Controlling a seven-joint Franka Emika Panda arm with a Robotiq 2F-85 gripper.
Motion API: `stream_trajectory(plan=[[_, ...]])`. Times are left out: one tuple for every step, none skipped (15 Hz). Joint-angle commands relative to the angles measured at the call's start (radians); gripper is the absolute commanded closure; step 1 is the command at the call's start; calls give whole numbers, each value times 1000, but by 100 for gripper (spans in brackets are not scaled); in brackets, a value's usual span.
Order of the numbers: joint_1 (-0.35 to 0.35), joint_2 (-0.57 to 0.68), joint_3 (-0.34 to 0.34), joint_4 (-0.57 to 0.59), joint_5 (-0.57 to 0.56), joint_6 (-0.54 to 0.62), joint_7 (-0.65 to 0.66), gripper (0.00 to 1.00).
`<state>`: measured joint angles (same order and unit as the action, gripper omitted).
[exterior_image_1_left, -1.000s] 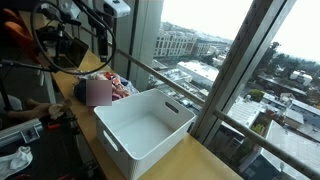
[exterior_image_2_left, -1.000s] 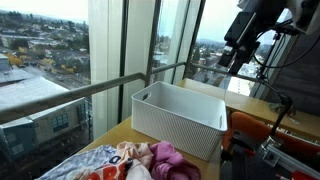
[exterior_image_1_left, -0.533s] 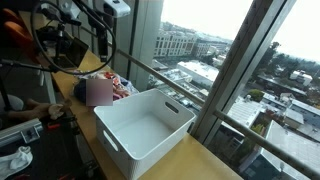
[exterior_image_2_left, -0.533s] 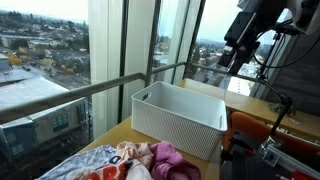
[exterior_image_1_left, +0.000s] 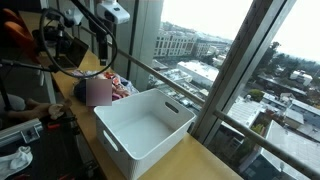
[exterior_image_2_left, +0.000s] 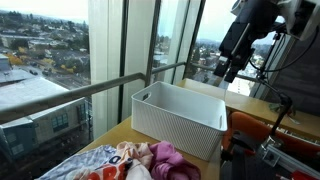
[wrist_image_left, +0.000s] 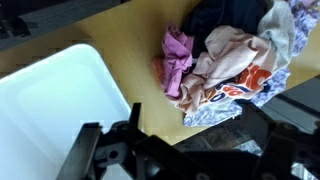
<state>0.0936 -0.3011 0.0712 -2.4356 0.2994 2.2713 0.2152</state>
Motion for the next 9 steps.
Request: stream_trajectory(plan=[[27, 146, 54, 60, -17, 83, -3, 0], [36, 190, 68, 72, -25, 112, 0, 0], [45, 234, 80, 88, -32, 139, -2, 0], [54, 284, 91, 103, -39, 162, -4, 0], [62, 328, 100, 119, -54, 183, -1, 0], [69, 375, 105, 129, -73, 203, -4, 0], [74, 417, 106, 141, -97, 213, -5, 0], [79, 450, 104, 149, -111, 218, -10, 0], [84, 490, 100, 162, -136, 224, -7, 0]])
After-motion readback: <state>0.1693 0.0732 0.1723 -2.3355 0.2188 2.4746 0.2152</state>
